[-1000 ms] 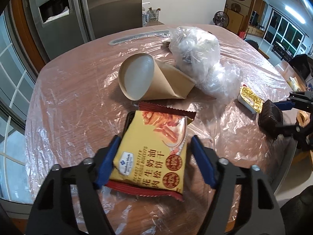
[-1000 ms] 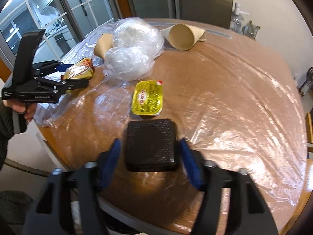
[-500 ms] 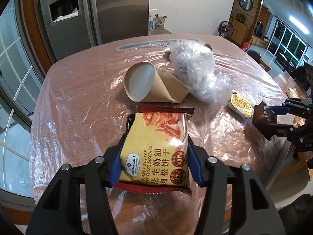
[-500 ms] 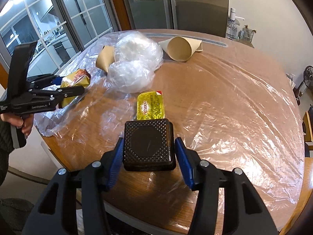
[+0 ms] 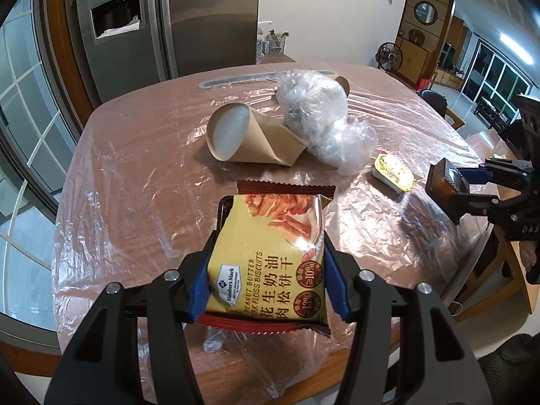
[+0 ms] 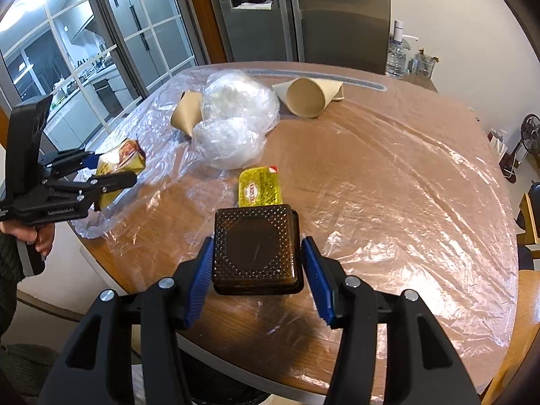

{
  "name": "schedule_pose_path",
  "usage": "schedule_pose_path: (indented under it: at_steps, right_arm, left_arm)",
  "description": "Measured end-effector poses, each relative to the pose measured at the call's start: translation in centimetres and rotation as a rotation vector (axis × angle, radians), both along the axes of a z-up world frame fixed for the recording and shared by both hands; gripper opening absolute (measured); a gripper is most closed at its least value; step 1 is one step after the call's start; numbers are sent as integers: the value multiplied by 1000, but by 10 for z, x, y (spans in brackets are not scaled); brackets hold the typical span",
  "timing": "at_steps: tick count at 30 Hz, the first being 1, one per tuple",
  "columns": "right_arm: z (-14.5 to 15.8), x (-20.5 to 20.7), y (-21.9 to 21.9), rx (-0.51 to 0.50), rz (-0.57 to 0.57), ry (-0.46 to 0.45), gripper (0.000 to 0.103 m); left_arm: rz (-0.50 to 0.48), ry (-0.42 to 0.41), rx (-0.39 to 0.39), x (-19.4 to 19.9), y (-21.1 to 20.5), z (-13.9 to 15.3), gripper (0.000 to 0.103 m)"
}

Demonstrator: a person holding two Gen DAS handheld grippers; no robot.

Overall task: Collect trash
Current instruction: 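Carry the biscuit packet and dark box with both grippers over the black bin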

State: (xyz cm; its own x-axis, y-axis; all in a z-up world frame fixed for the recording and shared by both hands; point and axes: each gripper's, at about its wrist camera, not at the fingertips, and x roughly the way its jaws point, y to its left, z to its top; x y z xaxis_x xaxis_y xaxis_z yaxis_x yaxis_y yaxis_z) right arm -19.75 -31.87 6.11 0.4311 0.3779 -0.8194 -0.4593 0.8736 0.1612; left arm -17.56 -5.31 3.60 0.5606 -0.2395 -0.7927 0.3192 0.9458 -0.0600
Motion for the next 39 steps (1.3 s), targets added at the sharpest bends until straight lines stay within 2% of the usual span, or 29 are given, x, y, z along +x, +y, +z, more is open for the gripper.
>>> schedule_pose_path:
  at_steps: [11, 22, 32, 39]
  right_arm:
    - [16, -13, -11, 54, 9, -20, 51]
    - [24, -41, -20, 81, 32, -32, 51]
    - [23, -63, -22, 95, 56, -19, 51]
    - [19, -77, -26, 100, 74, 0, 51]
  left_arm:
    - [-28, -41, -20, -21, -15, 20, 57]
    - [-53, -35, -36, -43, -20, 24, 57]
    - [-84, -32, -80, -66, -28, 29, 57]
    - [-125, -21, -82, -83, -37, 30, 57]
